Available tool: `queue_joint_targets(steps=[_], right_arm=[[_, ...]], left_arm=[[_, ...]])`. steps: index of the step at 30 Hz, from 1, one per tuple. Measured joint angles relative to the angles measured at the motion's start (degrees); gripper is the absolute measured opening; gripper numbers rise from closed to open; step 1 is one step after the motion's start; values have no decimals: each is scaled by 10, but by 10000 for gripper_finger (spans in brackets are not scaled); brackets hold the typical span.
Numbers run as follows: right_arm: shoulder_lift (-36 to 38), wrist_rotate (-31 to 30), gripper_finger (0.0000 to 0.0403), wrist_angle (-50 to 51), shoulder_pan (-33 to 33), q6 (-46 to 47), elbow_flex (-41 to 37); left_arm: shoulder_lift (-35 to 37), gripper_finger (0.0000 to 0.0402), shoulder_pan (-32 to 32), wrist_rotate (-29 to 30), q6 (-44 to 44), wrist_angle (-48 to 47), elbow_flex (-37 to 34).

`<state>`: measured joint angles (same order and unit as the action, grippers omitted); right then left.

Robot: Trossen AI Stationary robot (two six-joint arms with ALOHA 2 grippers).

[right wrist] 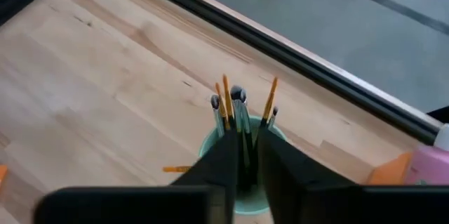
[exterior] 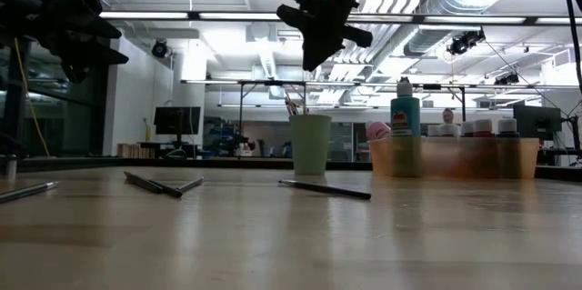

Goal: Pick & Place Paint Supplies
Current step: Put the silver paintbrush into the green cup

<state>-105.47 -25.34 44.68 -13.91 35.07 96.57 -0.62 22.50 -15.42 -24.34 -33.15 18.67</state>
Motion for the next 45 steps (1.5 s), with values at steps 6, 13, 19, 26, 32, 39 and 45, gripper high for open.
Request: queue_joint_targets(steps=[6, 13, 19, 26, 32, 39, 45], right_arm=[[0, 0, 136, 2, 4, 25, 0], [20, -24, 202, -5, 41, 27, 0], [38, -31, 206, -14, 87, 43, 4], [42, -23, 200, -13, 152, 59, 4], [37, 46, 200, -13, 187, 115, -6], [17, 106, 201, -32, 214, 190, -21], [-16, 118, 201, -99, 231, 222, -22]], left_arm=[[0, 214, 0, 0, 0, 0, 0], [0, 214, 0, 0, 0, 0, 0], [0, 214, 0, -1, 0, 0, 0], [0, 214, 0, -1, 0, 0, 0], [0, 214, 0, 0, 0, 0, 0], [0, 214, 0, 1, 0, 0, 0], [0, 214, 0, 1, 0, 0, 0]])
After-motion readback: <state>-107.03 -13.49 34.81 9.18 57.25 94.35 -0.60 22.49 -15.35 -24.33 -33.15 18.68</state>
